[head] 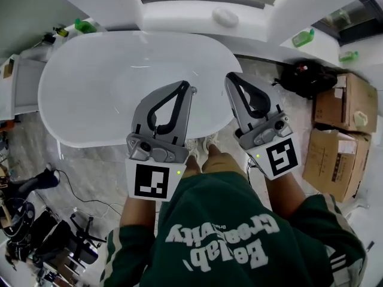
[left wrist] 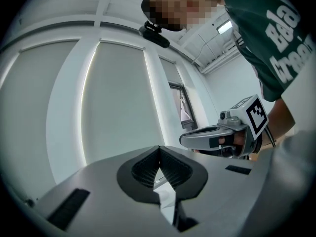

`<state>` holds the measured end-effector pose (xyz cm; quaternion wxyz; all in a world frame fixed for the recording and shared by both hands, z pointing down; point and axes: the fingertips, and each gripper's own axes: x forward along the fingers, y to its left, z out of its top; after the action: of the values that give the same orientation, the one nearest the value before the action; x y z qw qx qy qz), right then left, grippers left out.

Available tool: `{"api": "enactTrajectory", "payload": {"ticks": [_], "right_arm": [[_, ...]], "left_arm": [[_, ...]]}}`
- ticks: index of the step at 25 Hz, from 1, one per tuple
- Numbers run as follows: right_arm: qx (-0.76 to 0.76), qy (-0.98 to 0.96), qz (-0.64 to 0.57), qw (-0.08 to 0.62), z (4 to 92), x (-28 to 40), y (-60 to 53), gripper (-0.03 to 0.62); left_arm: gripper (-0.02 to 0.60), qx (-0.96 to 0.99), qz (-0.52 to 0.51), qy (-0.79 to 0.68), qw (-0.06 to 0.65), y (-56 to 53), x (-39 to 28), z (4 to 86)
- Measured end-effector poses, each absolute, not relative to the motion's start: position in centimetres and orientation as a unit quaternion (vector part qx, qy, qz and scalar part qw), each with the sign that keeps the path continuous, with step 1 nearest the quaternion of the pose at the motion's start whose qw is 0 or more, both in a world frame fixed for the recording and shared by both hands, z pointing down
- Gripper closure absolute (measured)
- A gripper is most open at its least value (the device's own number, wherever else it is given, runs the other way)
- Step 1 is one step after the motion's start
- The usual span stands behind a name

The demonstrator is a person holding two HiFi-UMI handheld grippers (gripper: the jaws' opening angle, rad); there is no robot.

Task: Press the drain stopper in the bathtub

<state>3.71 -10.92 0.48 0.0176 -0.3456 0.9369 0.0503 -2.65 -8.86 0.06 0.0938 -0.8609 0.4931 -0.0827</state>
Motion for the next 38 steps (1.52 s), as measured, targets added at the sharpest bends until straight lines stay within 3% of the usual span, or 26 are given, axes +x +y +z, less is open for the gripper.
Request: {"api": "enactTrajectory", "payload": {"ticks": [12,28,38], "right_arm": [[-0.259,0.964,-0.019,-0.049,13.5,1.8,-11.7,0.582],[-0.293,0.944,-0.056,-0.143,30.8,-4.2,-11.8,0.582],[-0.290,0.937,-0.086,-0.174,40.6,-4.5,-14.1,0.582]], "left_arm": [[0.580,-0.837,-0.131,0.530,0.029,-11.0,-5.0,10.5],[0.580,-0.853,-0.148,0.500,-0.027,-12.3,-11.6,28.5],[0.580,-0.838,-0.137,0.521,-0.090,-14.2,-11.6,38.2]]}}
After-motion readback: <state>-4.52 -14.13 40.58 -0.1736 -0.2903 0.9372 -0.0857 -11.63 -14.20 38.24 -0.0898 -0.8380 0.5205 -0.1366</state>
